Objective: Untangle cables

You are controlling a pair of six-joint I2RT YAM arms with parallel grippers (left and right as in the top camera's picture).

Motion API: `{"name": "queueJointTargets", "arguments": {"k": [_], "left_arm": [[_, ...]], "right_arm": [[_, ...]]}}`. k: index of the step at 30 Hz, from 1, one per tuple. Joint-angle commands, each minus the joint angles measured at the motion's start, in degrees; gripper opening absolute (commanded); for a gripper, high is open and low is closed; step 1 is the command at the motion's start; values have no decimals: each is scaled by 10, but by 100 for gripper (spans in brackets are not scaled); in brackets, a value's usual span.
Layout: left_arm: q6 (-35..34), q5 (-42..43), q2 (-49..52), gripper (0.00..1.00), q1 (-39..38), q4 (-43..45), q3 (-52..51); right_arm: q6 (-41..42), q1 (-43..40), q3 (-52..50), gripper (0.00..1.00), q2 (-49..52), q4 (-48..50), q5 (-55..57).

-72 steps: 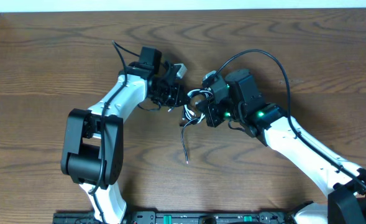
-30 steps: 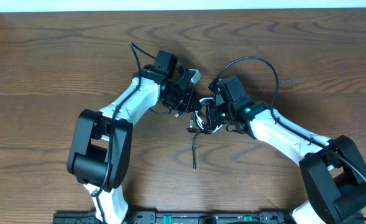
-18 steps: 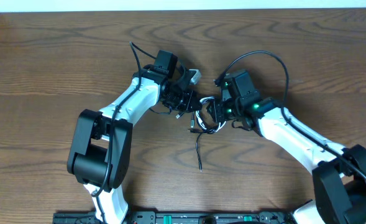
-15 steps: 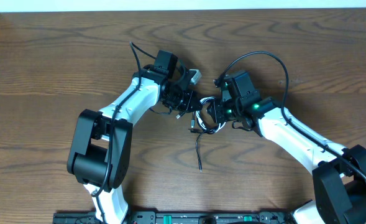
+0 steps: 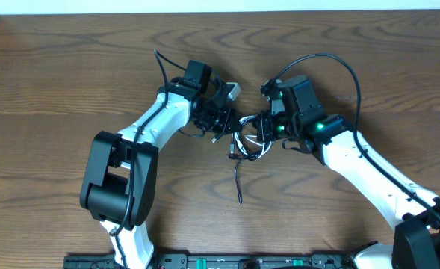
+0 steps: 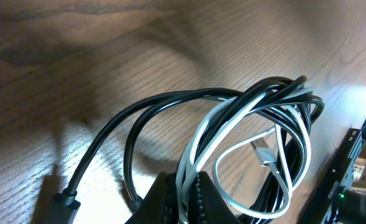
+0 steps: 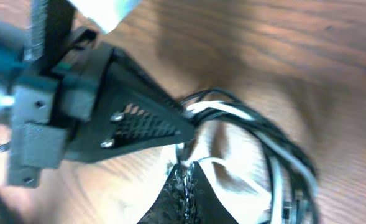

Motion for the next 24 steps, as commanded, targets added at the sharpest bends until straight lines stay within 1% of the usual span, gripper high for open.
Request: {"name": "queueJointTargets", "arguments": {"k": [1,11,19,22,24], "left_arm": [[12,13,-16,7,3,0,8],[12,11,-16,8,3,0,8],[12,11,-16,8,3,0,8],[14,11,-16,7,3,0,8],[14,11,-16,8,3,0,8]], "right_arm": [[4,0,5,1,17,0,-66],[6,10,4,1,99,-3,-70],[6,-16,4,1,115,-46,67],[6,-25,4,1,114,-27,59],[6,-30,9,1,112,-12,25]]}}
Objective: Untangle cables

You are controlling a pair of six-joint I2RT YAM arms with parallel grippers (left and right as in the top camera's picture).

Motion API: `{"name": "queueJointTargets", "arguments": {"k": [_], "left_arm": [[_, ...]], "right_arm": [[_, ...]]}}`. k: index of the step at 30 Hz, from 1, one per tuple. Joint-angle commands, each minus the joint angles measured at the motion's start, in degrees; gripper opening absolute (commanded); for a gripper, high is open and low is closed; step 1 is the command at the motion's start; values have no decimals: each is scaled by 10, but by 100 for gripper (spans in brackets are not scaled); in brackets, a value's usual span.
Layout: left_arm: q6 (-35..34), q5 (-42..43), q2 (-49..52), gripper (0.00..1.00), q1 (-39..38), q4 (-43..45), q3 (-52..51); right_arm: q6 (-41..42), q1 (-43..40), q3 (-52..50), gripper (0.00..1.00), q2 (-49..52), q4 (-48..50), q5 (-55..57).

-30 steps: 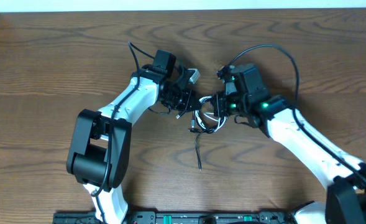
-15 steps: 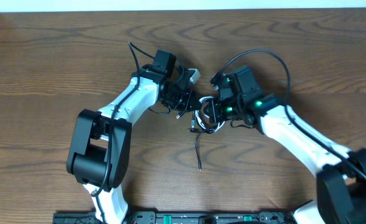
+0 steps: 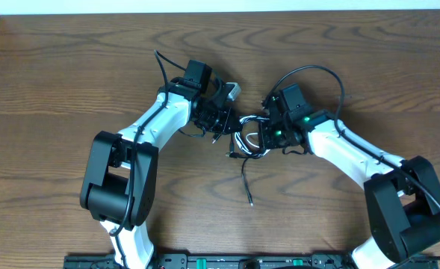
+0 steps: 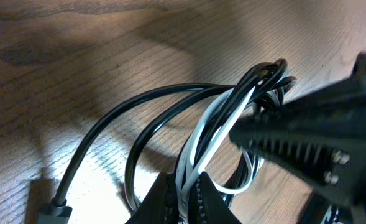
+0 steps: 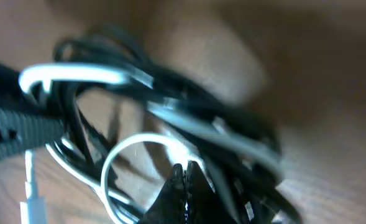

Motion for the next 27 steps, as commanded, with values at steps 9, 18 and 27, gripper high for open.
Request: {"name": "queueJointTargets", "arguments": {"k": [9,18,27], "left_arm": [[14,11,-16,8,3,0,8],[22,12,-16,7,4,-1,8],[81,194,-16,8,61,-9,8]], "right_arm": [[-3,-59,48,1,-70,9,-120],[-3,-93,47,1,-92,-84,6],[-22,-169,46,1,-90,-123,-35]]}}
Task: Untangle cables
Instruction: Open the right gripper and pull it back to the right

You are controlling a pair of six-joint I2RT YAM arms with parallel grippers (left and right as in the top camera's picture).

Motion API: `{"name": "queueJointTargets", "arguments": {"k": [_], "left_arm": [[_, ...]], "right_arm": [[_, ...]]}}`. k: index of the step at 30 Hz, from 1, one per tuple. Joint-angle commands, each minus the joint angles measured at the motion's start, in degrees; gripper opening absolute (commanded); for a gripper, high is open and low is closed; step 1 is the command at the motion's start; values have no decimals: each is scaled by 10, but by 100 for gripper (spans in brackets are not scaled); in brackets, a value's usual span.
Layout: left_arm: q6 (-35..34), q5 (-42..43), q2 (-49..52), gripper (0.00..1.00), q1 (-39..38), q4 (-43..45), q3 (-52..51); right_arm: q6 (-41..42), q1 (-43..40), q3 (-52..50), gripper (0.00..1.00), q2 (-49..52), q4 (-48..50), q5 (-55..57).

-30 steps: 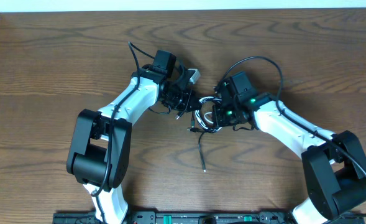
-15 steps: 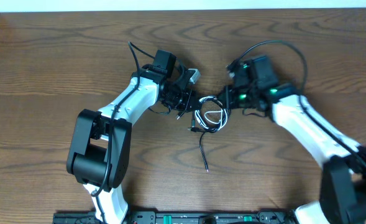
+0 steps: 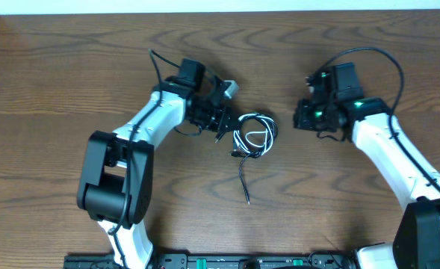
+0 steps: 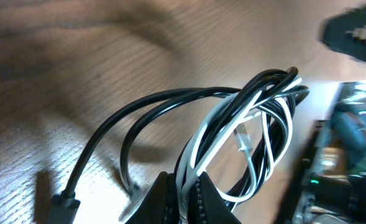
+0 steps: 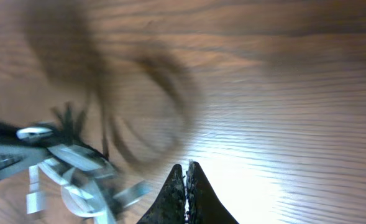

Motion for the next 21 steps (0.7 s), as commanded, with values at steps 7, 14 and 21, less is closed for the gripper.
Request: {"name": "queueJointTargets", "arguments": {"k": [7,14,21], "left_arm": [[46,174,-16,7,64,-8,7],[46,155,-16,7,65,-8,5],[29,74,-16,8,64,-8,5]], "right_arm": [[-18,-28,-15,1,11,8,-86],[-77,-11,-52,6,37,100,-266],[-93,-14,-52,5,36,135,-360]]}}
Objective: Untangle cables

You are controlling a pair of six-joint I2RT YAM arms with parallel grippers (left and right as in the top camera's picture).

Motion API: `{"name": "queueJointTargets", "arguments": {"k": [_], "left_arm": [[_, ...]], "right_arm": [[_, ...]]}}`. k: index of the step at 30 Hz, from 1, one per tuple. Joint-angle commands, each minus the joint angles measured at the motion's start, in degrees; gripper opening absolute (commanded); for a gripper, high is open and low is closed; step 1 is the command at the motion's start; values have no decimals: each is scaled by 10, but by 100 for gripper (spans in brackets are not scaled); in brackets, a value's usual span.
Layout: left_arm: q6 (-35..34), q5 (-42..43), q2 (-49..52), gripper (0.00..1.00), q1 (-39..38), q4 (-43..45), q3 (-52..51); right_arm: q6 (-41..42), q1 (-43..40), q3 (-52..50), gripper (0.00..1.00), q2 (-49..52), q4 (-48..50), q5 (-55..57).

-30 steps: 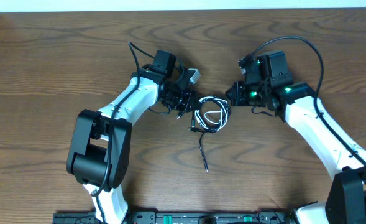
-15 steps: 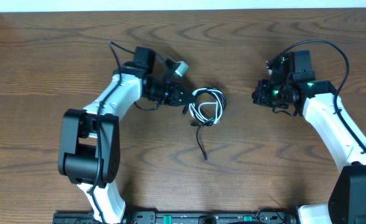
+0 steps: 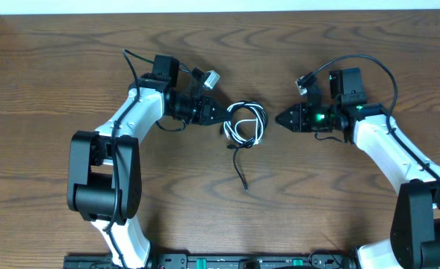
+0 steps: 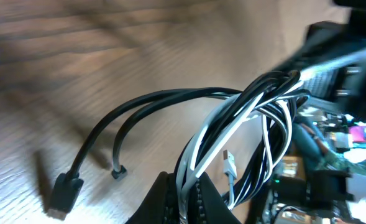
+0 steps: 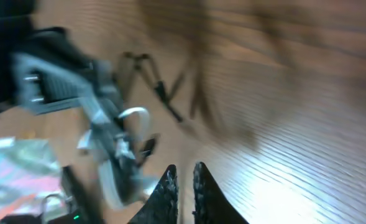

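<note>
A coil of black and white cables (image 3: pixel 247 123) sits mid-table, one black tail (image 3: pixel 238 168) trailing toward the front. My left gripper (image 3: pixel 221 113) is shut on the coil's left side. In the left wrist view its fingers (image 4: pixel 170 199) pinch white and black strands, the cable coil (image 4: pixel 251 124) stretches away, and two black plug ends (image 4: pixel 61 194) lie at the left. My right gripper (image 3: pixel 281 118) points left at the coil with a gap between them. Its jaws are slightly parted around nothing in the right wrist view (image 5: pixel 184 183); the coil (image 5: pixel 117 149) is blurred there.
The brown wooden table (image 3: pixel 220 232) fills the view. A white wall edge (image 3: pixel 220 6) runs along the back and a black rail (image 3: pixel 242 261) along the front. The right arm's own black wire (image 3: pixel 369 63) loops above its wrist.
My left arm has swung left, taking the coil a little left and back. My right gripper has turned to point at the coil, moved nearer, and its jaws have parted slightly.
Both grippers were at the coil, the left shut on it and the right shut among its strands. The right stayed in the coil, then stood shut and well clear to the right. Now it faces the coil again, while the left has kept its hold throughout.
</note>
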Motion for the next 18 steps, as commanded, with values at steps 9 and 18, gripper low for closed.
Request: {"name": "queueJointTargets", "arguments": {"k": [9,18], "left_arm": [[-1,-22,-16,7,-16,0,5],[-1,-22,-16,8,-30,2,5]], "right_arm": [[11,71,-3,1,1,66,-101],[99,169,-3,1,1,69,100]]}}
